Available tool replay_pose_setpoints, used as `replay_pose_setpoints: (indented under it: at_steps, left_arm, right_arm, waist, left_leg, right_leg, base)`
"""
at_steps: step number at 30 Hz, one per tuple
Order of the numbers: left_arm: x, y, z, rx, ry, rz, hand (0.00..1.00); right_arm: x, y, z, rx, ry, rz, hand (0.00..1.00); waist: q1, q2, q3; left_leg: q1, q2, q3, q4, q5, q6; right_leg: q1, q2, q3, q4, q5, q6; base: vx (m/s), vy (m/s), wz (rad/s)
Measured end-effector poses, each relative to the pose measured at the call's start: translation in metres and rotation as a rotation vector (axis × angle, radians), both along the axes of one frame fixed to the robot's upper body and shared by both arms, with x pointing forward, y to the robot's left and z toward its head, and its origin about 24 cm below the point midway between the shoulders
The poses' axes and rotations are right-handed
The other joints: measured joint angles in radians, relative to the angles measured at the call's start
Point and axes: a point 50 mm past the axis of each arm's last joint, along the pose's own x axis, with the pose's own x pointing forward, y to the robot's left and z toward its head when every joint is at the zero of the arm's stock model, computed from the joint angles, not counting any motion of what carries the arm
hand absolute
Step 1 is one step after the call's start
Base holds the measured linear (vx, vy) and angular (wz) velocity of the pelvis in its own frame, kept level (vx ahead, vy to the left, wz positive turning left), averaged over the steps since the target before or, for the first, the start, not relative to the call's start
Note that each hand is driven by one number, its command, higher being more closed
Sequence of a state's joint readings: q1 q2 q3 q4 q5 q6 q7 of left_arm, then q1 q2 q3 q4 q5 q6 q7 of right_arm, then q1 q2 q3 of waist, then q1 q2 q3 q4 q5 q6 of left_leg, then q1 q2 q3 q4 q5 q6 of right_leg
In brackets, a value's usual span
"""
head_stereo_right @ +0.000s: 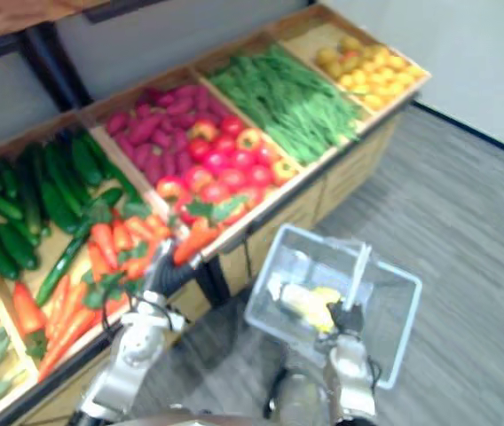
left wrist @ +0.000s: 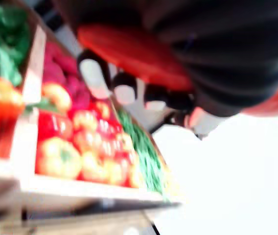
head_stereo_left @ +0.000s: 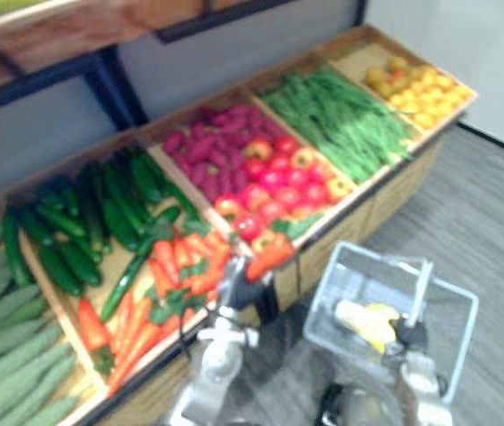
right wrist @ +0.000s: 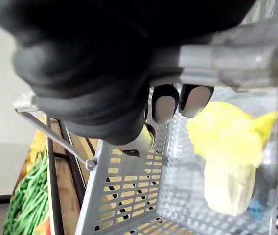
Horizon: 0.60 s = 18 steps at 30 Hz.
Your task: Pick vegetable in the basket
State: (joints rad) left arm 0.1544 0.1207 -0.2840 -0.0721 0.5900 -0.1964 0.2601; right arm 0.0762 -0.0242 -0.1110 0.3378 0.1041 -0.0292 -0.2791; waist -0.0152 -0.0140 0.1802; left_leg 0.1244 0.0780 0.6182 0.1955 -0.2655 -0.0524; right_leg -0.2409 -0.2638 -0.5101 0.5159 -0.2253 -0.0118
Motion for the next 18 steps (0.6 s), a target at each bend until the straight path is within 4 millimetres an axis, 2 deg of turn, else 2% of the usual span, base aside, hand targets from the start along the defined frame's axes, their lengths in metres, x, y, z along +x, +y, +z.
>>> replay_pose_setpoints:
  at_steps: [1,2,3,4,5,6,7,8,10,14,15,16,17,18]
  left_arm:
    - [-0.001,-0.003,-0.004,0.002,0.023,-0.018,1.0]
    - [-0.002,-0.008,-0.008,0.002,0.05,-0.051,1.0]
    - [-0.005,-0.019,-0.012,-0.031,0.075,-0.114,1.0]
    - [-0.004,-0.021,-0.014,-0.03,0.083,-0.133,1.0]
    - [-0.006,-0.026,-0.018,-0.017,0.107,-0.17,1.0]
    - [-0.005,-0.031,-0.019,-0.016,0.113,-0.19,1.0]
    - [-0.006,-0.035,-0.024,-0.02,0.141,-0.202,1.0]
    - [-0.007,-0.038,-0.026,-0.028,0.153,-0.208,1.0]
    - [-0.007,-0.039,-0.028,-0.028,0.16,-0.207,1.0]
    - [-0.007,-0.042,-0.035,-0.023,0.184,-0.211,1.0]
    - [-0.007,-0.041,-0.037,-0.022,0.194,-0.206,1.0]
    - [-0.007,-0.04,-0.038,-0.021,0.198,-0.2,1.0]
    - [-0.009,-0.041,-0.039,-0.022,0.196,-0.198,1.0]
    - [-0.009,-0.041,-0.039,-0.023,0.197,-0.198,1.0]
  right_arm:
    - [0.006,0.003,0.004,-0.015,-0.015,0.032,1.0]
    - [0.015,0.014,0.009,-0.025,-0.038,0.089,1.0]
    - [0.028,0.027,0.022,-0.036,-0.096,0.148,1.0]
    - [0.03,0.033,0.024,-0.04,-0.105,0.171,1.0]
    - [0.029,0.039,0.026,-0.04,-0.118,0.199,1.0]
    - [0.032,0.04,0.03,-0.045,-0.132,0.214,1.0]
    - [0.032,0.04,0.03,-0.05,-0.134,0.224,1.0]
    - [0.03,0.041,0.033,-0.048,-0.146,0.229,1.0]
    - [0.026,0.05,0.035,-0.042,-0.161,0.271,1.0]
    - [0.023,0.063,0.045,-0.024,-0.206,0.348,1.0]
    - [0.024,0.067,0.047,-0.012,-0.218,0.358,1.0]
    - [0.023,0.071,0.048,0.002,-0.223,0.374,1.0]
    - [0.023,0.075,0.048,0.029,-0.223,0.386,1.0]
    - [0.023,0.078,0.048,0.036,-0.223,0.397,1.0]
  waist:
    - [-0.003,-0.001,0.006]
    - [0.014,0.016,-0.006]
    - [0.06,0.056,-0.038]
    - [0.046,0.035,-0.045]
    - [0.038,-0.001,-0.058]
    - [0.04,-0.004,-0.055]
    - [0.038,0.015,-0.059]
    - [0.035,0.021,-0.062]
    - [0.034,0.026,-0.066]
    - [0.014,0.026,-0.078]
    - [0.016,0.024,-0.078]
    - [0.025,0.022,-0.077]
    - [0.046,0.022,-0.077]
    - [0.047,0.022,-0.076]
  left_leg:
    - [-0.022,0.008,-0.001,0.009,-0.013,0.015]
    - [-0.051,0.002,-0.022,-0.027,-0.03,0.035]
    - [-0.079,0.037,0.023,-0.088,0.032,0.047]
    - [-0.082,0.029,0.059,-0.079,0.047,0.044]
    - [-0.082,0.003,0.097,-0.077,0.053,0.048]
    - [-0.084,0.014,0.14,-0.065,0.054,0.047]
    - [-0.085,0.034,0.16,-0.059,0.07,0.054]
    - [-0.071,0.055,0.18,-0.039,0.08,0.05]
    - [-0.047,0.096,0.209,0.008,0.083,0.045]
    - [-0.057,0.158,0.216,0.132,0.084,0.041]
    - [-0.074,0.167,0.162,0.189,0.084,0.044]
    - [-0.119,0.158,-0.017,0.246,0.063,0.044]
    - [-0.129,0.116,-0.214,0.246,0.028,0.016]
    - [-0.133,0.088,-0.294,0.242,0.017,0.012]
  right_leg:
    - [-0.008,0.045,0.038,-0.043,0.038,-0.003]
    - [-0.007,0.134,0.114,-0.199,0.129,0.001]
    - [-0.005,0.171,0.056,-0.173,0.124,-0.023]
    - [0.001,0.113,0.029,-0.078,0.069,-0.022]
    - [0.046,0.042,0.018,-0.091,-0.003,0.063]
    - [0.056,0.053,0.029,-0.152,0.009,0.07]
    - [0.065,0.084,0.027,-0.202,0.053,0.055]
    - [0.107,0.128,0.051,-0.291,0.088,0.04]
    - [0.174,0.183,0.09,-0.407,0.144,0.019]
    - [0.212,0.243,0.192,-0.531,0.221,-0.008]
    - [0.212,0.251,0.236,-0.538,0.227,-0.013]
    - [0.211,0.256,0.286,-0.531,0.23,-0.016]
    - [0.21,0.262,0.345,-0.526,0.236,-0.013]
    - [0.21,0.263,0.369,-0.523,0.237,-0.015]
  base:
    - [-0.2,-0.024,-1.74]
    - [-0.29,-0.032,-2.72]
    - [-0.3,-0.035,-2.64]
    - [-0.13,-0.044,-2.34]
    - [-0.01,-0.118,-1.13]
    - [0.0,-0.169,-1.15]
    - [0.0,-0.235,-1.12]
    - [0.0,-0.196,-0.91]
    - [0.02,-0.175,-0.81]
    - [-0.03,-0.101,-0.77]
    - [-0.02,-0.039,-1.04]
    - [-0.02,-0.034,-1.5]
    - [-0.01,-0.018,-1.44]
    - [-0.02,0.013,-1.3]
